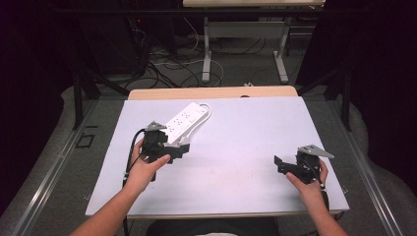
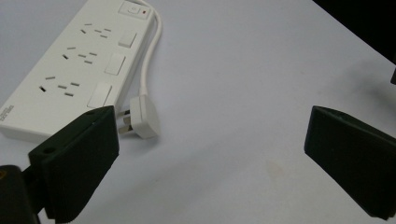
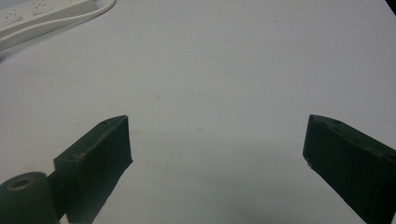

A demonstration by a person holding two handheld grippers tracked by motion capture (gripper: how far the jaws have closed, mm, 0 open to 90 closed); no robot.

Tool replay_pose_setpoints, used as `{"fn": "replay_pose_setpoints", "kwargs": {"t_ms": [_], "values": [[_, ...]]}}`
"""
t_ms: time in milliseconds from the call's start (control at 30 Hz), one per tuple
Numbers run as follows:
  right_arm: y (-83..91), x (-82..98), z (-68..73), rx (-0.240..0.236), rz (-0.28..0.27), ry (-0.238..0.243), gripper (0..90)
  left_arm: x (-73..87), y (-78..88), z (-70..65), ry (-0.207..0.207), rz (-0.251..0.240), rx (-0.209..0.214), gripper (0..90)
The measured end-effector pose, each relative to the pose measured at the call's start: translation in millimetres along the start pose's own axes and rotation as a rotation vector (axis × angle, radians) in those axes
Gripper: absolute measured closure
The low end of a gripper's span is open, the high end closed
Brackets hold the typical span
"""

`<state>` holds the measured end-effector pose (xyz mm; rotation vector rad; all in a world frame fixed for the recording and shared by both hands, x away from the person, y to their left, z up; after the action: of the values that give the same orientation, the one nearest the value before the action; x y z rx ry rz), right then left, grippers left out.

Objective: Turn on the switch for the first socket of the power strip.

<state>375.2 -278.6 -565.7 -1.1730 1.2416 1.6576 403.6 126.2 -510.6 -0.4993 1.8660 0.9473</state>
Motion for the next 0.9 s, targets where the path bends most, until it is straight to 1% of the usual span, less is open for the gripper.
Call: {"fn": "replay_pose_setpoints", "kwargs": {"t_ms": [33, 133, 167, 233, 333, 433, 533, 667, 700, 800, 833, 867, 900], "values": [[-1.2, -0.2, 0.2, 0.003, -0.015, -0.001, 7.1, 3.0, 1.6, -0.8, 0.01, -0.003, 0.005, 1.1], [-0.6, -0.2, 0.8, -0.005, -0.008, 0.0, 7.1, 11.9, 7.1, 0.1, 0.031, -0.02, -0.001, 0.3], [-0.6, -0.2, 1.1, -0.004, -0.009, -0.002, 7.1, 15.0, 9.2, 1.7, 0.028, -0.018, -0.004, 0.3], [0.1, 0.1, 0.8, -0.002, 0.002, -0.001, 7.1, 21.6, 12.4, 5.7, 0.033, -0.026, -0.024, 0.3], [0.0, 0.4, 1.7, -0.001, 0.003, -0.01, 7.1, 31.8, 16.9, 13.5, 0.046, -0.03, -0.032, 0.3], [-1.3, 0.7, 1.6, -0.002, -0.004, -0.01, 7.1, 40.7, 20.5, 22.5, 0.061, -0.039, -0.059, 0.3], [-1.6, 0.9, 1.8, -0.003, -0.003, -0.007, 7.1, 45.7, 25.9, 30.5, 0.077, -0.049, -0.083, 0.3], [-1.9, 1.6, 1.4, -0.001, 0.001, -0.004, 7.1, 49.9, 33.3, 39.8, 0.078, -0.071, -0.11, 0.3], [-2.0, 1.7, 1.4, 0.0, 0.001, -0.005, 7.1, 51.3, 34.6, 41.4, 0.087, -0.075, -0.117, 0.3], [-2.3, 2.1, 1.3, 0.0, 0.004, -0.008, 7.2, 54.2, 37.8, 46.4, 0.097, -0.08, -0.127, 0.3], [-2.4, 2.2, 2.7, 0.001, 0.007, -0.023, 7.2, 55.0, 38.8, 47.5, 0.102, -0.081, -0.13, 0.3], [-3.9, 2.0, 2.9, 0.005, -0.002, -0.024, 7.2, 56.1, 39.6, 48.5, 0.106, -0.085, -0.135, 0.3], [-4.2, 2.0, 2.9, -0.003, 0.0, -0.014, 7.2, 57.3, 40.6, 49.6, 0.106, -0.086, -0.138, 0.3]]}}
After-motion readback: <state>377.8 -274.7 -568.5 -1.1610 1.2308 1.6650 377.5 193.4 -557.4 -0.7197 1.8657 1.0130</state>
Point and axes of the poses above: each handheld gripper's, and its own axes: y roughly backward along the jaws, x roughly out of its underside, z roughly to its left, the point moved 6 cm from there along -y, roughly forward along the jaws, and after that the axes turned 15 degrees about -z, right-handed, at the moved point
